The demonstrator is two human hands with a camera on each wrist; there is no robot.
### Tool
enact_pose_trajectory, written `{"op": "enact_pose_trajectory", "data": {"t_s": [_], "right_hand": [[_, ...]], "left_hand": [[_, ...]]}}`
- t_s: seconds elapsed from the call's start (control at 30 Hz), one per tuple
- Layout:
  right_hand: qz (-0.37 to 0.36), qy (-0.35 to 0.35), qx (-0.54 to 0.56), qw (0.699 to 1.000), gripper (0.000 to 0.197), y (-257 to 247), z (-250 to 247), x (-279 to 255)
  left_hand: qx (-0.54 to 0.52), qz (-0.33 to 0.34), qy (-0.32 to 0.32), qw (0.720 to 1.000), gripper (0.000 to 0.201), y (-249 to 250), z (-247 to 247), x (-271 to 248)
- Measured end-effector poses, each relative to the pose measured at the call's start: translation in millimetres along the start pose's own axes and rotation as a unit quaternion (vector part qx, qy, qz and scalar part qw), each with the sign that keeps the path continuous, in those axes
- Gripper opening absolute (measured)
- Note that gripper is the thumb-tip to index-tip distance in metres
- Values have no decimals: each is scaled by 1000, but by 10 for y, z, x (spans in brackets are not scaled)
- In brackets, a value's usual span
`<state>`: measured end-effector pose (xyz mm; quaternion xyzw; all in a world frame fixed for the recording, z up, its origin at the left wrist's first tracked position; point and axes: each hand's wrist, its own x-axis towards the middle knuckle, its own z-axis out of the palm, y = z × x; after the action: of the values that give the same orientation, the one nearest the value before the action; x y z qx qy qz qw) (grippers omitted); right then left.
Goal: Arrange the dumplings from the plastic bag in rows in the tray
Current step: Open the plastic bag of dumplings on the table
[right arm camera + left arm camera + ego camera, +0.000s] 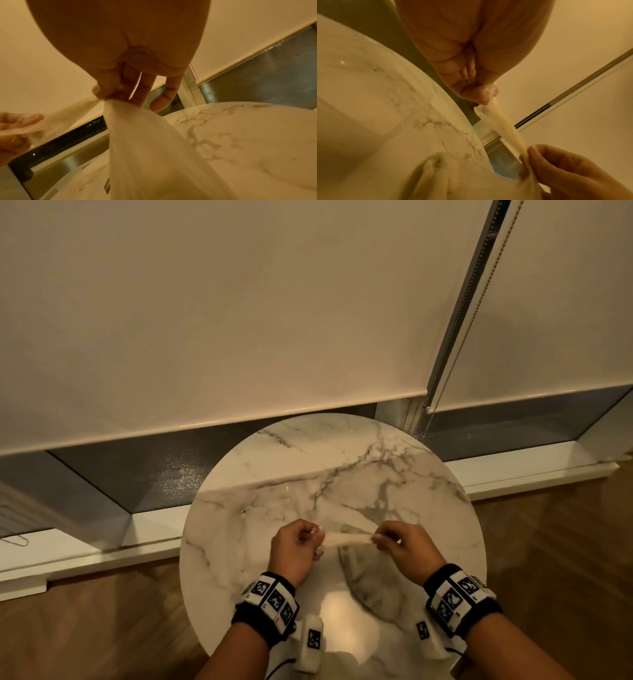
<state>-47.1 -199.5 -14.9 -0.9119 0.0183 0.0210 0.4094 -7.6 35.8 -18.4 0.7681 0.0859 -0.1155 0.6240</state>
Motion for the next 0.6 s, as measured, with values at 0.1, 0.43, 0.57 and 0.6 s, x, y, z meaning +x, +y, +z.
{"op": "enact_pose_trajectory", "data": {"t_s": [0.1,0.43,0.57,0.6], "right_hand": [[31,43,14,998,26,22,-71,8],[1,-84,51,995,29,-341,69,-15],[-21,-23,78,996,14,-443,192,42],[-6,-20,78,997,14,-445,179,50]], "left_hand": [[-22,12,45,999,15,-8,-169,65],[-98,36,-117,988,21,717,-178,-189],[-146,5,-151,978,18,775,-79,-238],[-118,-2,-125,985,13,702,-48,-209]]}}
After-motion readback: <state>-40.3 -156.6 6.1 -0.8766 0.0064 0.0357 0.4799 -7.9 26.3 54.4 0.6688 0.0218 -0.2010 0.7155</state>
